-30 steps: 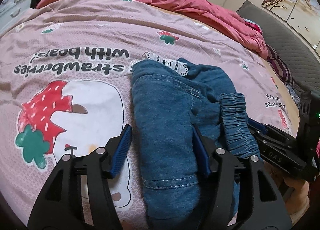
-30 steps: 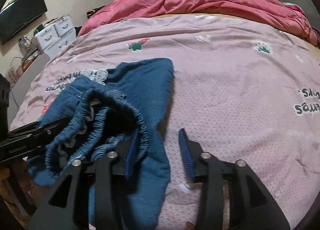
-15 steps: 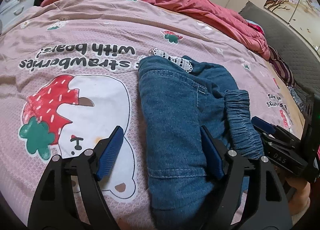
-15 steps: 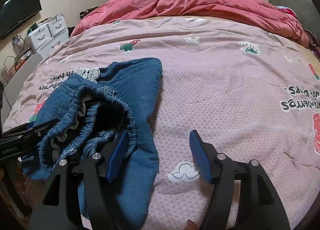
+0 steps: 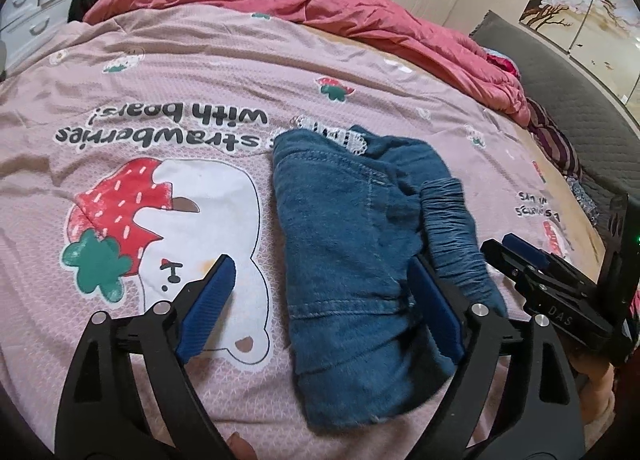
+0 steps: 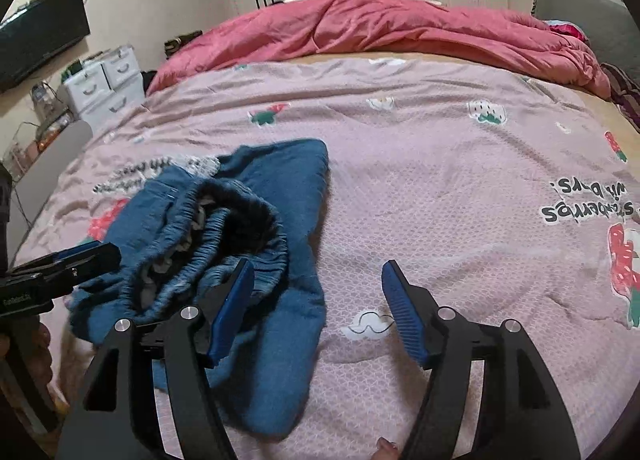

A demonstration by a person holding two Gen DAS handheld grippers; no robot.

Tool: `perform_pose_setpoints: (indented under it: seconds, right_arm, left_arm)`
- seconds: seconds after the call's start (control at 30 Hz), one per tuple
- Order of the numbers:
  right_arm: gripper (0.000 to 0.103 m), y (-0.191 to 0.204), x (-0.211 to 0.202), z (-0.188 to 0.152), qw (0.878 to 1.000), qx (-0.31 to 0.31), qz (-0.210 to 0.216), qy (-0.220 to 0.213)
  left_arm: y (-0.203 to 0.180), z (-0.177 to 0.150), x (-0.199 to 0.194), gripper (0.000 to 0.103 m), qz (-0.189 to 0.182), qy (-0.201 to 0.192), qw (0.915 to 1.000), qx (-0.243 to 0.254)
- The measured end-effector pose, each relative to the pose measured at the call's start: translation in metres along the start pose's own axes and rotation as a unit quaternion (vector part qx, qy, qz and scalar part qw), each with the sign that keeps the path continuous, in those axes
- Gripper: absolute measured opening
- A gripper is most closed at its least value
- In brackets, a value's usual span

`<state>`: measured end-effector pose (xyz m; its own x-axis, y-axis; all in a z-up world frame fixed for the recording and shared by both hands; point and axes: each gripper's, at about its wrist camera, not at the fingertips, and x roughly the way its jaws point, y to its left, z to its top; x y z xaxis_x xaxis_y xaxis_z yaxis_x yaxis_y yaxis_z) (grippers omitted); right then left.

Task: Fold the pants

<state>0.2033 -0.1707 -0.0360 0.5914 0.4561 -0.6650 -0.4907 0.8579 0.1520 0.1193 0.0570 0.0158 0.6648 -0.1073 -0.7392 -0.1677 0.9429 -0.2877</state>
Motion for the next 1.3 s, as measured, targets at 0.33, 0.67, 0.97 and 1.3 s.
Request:
perform_pose_setpoints:
  seconds: [0.33,0.67,0.97,1.3]
  right_arm:
    - [0.095,0.010,-0.037,0.002,0.999,-0.006,0.005,-0.042]
    - [0.098,0.018,-0.074,-0.001,0.997,-0.013,0.012,-0.070]
    - [0.098,0.032,-0.106,-0.017,0.995,-0.035,0.017,-0.093]
    - [0.098,0.045,-0.122,-0.040,0.993,-0.062,0.005,-0.101]
  left_arm:
    - [-0.007,-0.003,-0.037,0.091,0.006,-0.038,0.9992,0.006]
    - [-0.010,-0.012,-0.068,0.093,0.010,-0.062,0.9980,0.006]
    - [-0.019,-0.028,-0.084,0.093,0.013,-0.068,0.9975,0.018]
    - [-0.019,-0.060,-0.090,0.093,0.024,-0.054,0.9979,0.025]
